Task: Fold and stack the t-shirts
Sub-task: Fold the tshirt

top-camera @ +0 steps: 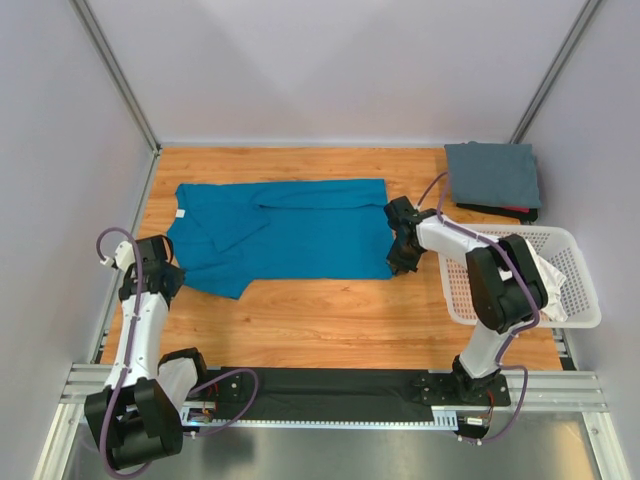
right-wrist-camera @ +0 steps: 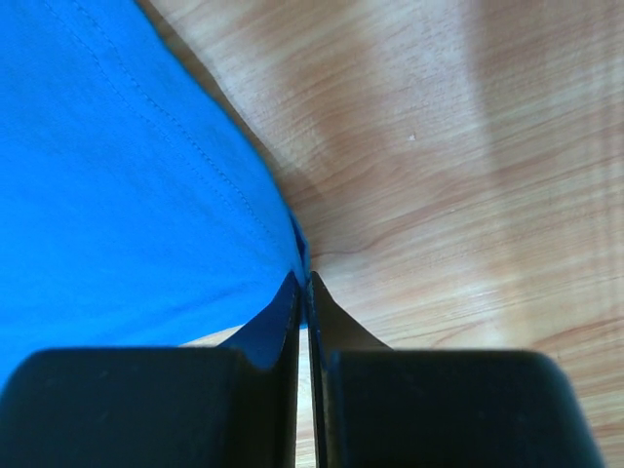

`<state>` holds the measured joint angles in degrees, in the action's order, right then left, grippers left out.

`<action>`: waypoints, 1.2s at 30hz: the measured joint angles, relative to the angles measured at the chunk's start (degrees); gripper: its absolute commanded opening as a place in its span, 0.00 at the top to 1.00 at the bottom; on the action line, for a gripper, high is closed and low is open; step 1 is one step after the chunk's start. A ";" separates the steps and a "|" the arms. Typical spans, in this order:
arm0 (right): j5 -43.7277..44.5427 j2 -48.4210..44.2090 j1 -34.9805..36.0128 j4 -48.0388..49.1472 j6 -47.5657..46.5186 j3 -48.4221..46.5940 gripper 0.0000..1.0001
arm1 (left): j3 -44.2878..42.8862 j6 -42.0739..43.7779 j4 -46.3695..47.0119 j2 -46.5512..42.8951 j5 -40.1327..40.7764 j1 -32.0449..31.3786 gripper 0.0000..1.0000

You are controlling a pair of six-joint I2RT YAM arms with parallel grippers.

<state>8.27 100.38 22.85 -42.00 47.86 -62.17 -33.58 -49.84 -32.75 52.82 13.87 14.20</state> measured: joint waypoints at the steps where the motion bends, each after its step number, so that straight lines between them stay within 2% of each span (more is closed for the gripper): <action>1: 0.20 0.26 0.00 -0.61 -0.13 -0.61 0.99 | -0.52 0.04 -0.17 0.00 0.00 0.00 1.00; 9: 0.31 0.50 0.00 -3.61 -1.46 -5.70 1.00 | -5.16 0.94 -0.70 0.33 0.35 -0.28 1.00; 18: 0.63 3.43 -0.70 -6.93 -3.08 -16.61 1.00 | -12.74 3.13 -0.20 5.20 1.42 -0.61 1.00; 25: 0.24 8.46 -2.67 -8.55 -3.78 -23.69 1.00 | -22.32 12.50 4.98 15.10 0.28 -4.31 1.00; 36: -0.31 13.16 -4.59 -11.15 -3.78 -29.66 1.00 | -34.88 31.36 11.23 29.24 -11.17 -7.89 1.00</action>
<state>7.97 113.54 18.26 -53.15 44.07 -91.83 -68.47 -18.48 -21.52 82.06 2.70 6.31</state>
